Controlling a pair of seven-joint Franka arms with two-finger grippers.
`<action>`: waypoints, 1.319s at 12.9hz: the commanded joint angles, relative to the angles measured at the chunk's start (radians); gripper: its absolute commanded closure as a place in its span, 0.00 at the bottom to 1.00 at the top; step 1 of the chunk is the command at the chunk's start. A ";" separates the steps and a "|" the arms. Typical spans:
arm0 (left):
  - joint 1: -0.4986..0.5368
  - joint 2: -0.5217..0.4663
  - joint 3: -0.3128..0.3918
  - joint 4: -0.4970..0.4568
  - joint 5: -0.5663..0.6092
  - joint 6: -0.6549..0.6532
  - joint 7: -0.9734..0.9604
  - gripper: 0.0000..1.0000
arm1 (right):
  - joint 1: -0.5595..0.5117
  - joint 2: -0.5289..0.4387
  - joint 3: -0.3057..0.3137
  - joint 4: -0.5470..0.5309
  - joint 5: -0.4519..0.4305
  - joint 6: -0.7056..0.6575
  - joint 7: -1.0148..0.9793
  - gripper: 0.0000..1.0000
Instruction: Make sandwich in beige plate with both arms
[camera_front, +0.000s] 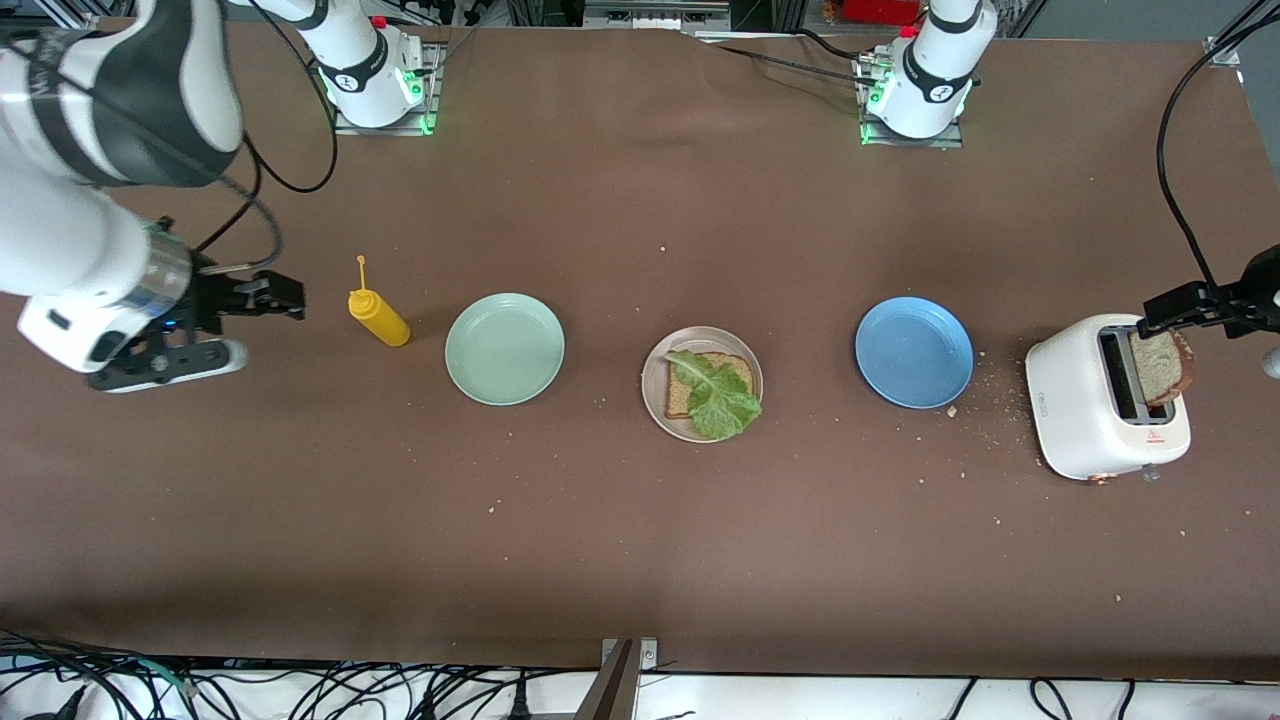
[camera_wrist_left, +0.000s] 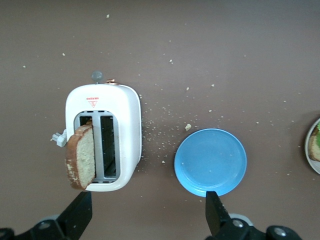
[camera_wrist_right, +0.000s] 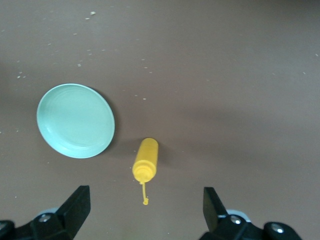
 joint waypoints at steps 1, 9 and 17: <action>0.060 0.046 -0.003 0.005 0.023 0.024 0.021 0.00 | -0.168 -0.009 0.146 -0.010 -0.060 0.007 0.014 0.00; 0.182 0.103 -0.004 -0.154 0.010 0.249 0.184 0.00 | -0.582 -0.091 0.594 -0.198 -0.243 0.218 0.071 0.00; 0.227 0.071 -0.004 -0.328 0.009 0.420 0.228 0.05 | -0.649 -0.129 0.674 -0.273 -0.254 0.294 0.144 0.00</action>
